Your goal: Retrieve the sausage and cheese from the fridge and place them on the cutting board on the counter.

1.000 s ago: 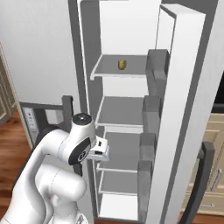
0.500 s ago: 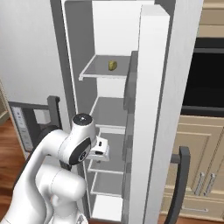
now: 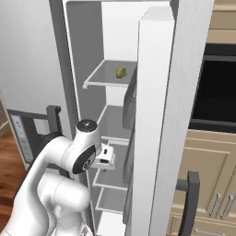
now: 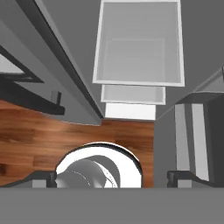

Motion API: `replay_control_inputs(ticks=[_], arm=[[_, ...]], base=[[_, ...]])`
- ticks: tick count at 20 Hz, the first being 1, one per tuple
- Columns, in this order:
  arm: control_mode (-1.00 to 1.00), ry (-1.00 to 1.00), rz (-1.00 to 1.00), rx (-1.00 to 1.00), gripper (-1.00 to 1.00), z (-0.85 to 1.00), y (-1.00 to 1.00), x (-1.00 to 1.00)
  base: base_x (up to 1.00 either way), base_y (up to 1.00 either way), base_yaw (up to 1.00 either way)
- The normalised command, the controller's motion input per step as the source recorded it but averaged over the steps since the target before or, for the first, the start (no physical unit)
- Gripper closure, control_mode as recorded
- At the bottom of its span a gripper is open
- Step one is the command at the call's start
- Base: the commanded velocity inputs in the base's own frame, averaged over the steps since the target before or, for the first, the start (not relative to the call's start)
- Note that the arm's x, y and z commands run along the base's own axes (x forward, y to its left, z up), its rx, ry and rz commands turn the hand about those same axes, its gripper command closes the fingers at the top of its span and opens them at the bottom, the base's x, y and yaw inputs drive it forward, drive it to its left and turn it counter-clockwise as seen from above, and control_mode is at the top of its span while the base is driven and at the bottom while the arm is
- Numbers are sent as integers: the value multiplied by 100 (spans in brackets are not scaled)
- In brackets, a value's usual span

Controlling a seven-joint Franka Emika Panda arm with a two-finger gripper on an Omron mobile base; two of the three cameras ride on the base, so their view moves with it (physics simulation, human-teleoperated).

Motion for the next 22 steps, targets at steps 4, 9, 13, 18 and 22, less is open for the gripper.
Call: replay_control_inputs(ticks=[4,9,13,18,22], arm=[[100,0,0,0,-100,0,0,0],[100,0,0,0,-100,0,0,0],[100,0,0,0,-100,0,0,0],[100,0,0,0,-100,0,0,0],[100,0,0,0,-100,0,0,0]], base=[[36,-30,14],[19,-13,6],[0,0,0],[0,0,0],[0,0,0]])
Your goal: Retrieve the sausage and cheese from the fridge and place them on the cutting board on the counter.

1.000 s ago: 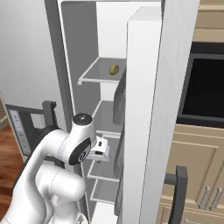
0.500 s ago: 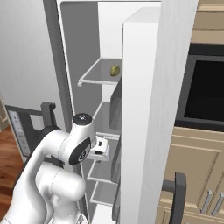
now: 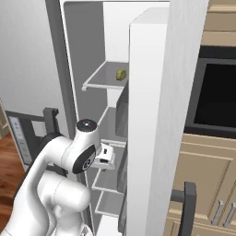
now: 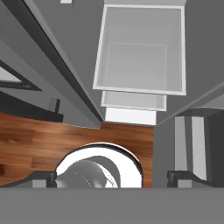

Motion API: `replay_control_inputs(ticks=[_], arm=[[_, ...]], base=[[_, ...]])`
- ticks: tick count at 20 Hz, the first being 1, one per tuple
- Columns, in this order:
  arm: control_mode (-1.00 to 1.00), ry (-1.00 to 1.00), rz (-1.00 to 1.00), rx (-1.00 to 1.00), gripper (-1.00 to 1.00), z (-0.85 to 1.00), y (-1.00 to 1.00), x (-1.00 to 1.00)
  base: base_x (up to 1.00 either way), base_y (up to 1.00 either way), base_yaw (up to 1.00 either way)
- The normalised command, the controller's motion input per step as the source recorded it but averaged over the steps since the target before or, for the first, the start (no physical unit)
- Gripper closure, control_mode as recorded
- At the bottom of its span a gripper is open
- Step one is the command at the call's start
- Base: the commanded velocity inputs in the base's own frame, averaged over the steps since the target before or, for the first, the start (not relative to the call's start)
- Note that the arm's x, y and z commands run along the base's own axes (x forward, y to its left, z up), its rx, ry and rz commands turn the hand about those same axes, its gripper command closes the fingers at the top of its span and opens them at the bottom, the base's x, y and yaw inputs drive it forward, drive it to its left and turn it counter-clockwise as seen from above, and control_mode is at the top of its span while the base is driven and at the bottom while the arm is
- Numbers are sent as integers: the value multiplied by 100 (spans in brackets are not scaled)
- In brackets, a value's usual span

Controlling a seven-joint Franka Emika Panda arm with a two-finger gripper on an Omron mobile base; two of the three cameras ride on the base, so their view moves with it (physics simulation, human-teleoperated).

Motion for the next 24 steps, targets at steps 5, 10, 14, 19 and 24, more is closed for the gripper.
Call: replay_control_inputs(ticks=[5,10,14,19,24], arm=[[100,0,0,0,-100,0,0,0],[-100,0,0,0,-100,0,0,0],[-100,0,0,0,-100,0,0,0],[-100,5,-4,1,-100,-4,2,2],[-100,-33,-16,-1,-100,28,14,6]], base=[[0,0,0],[0,0,0],[0,0,0],[0,0,0],[0,0,0]])
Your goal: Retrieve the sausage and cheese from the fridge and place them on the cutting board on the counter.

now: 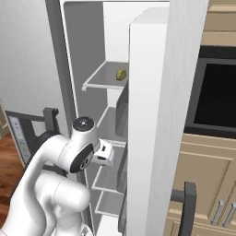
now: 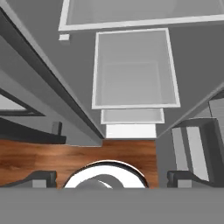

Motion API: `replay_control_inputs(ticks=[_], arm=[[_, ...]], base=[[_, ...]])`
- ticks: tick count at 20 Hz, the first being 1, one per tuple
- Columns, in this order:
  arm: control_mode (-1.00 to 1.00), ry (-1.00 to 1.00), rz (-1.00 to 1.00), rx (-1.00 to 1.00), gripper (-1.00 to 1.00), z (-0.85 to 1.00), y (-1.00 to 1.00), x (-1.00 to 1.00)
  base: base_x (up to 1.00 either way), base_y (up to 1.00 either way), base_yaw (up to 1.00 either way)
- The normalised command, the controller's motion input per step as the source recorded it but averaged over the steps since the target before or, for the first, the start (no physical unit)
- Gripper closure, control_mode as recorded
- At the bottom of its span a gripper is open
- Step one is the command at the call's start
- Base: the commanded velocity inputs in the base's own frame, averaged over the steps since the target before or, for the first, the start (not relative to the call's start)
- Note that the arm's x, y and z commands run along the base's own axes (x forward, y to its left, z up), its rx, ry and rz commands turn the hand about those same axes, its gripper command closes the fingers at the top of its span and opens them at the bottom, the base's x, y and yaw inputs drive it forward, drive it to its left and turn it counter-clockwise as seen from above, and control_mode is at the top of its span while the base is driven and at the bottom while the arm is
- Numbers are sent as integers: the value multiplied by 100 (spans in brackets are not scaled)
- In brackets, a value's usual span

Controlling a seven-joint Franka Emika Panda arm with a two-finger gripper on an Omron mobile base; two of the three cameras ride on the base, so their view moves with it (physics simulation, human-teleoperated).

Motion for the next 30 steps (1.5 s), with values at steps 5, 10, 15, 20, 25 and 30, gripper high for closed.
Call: replay_control_inputs(ticks=[5,10,15,20,25,30], arm=[[-100,-36,-15,-8,-100,59,8,12],[-100,-30,-12,-8,-100,55,4,14],[-100,-28,-2,-11,-100,26,0,11],[-100,-7,0,-12,-100,41,-1,10],[-100,0,4,-6,-100,45,0,26],[-100,0,11,-2,-100,51,1,26]], base=[[0,0,0],[0,0,0],[0,0,0],[0,0,0],[0,0,0],[0,0,0]])
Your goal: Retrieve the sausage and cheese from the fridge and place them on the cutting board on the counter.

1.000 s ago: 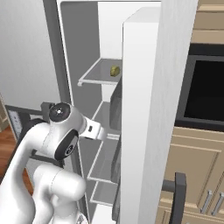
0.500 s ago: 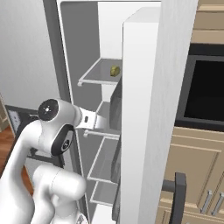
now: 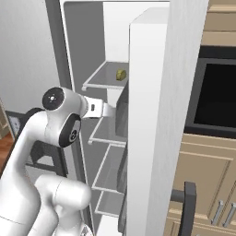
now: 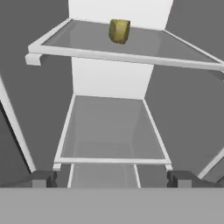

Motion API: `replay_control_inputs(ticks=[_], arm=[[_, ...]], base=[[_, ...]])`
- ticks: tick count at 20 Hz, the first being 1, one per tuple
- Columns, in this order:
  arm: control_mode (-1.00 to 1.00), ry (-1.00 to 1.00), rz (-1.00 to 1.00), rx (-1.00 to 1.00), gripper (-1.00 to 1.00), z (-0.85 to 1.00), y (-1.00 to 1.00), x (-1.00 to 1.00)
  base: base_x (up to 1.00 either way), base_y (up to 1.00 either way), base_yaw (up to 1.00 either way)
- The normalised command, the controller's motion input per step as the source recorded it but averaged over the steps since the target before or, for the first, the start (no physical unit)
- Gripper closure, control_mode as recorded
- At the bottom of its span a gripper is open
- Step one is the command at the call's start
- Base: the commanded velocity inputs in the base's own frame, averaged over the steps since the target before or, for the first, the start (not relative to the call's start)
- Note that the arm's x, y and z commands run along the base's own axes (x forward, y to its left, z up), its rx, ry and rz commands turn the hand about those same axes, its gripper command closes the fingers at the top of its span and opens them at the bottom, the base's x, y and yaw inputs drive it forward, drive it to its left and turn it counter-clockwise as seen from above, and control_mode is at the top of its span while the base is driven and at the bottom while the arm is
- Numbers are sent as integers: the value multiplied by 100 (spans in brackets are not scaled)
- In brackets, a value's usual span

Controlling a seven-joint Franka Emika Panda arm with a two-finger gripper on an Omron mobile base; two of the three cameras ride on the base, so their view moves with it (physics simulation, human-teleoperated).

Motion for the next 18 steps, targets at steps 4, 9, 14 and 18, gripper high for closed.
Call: replay_control_inputs(ticks=[4,9,14,18], arm=[[-100,0,9,9,-100,51,0,25],[-100,4,5,4,-100,33,-1,25],[-100,7,0,0,-100,31,-5,37],[-100,14,0,3,-100,25,-14,31]], base=[[0,0,0],[0,0,0],[0,0,0],[0,0,0]])
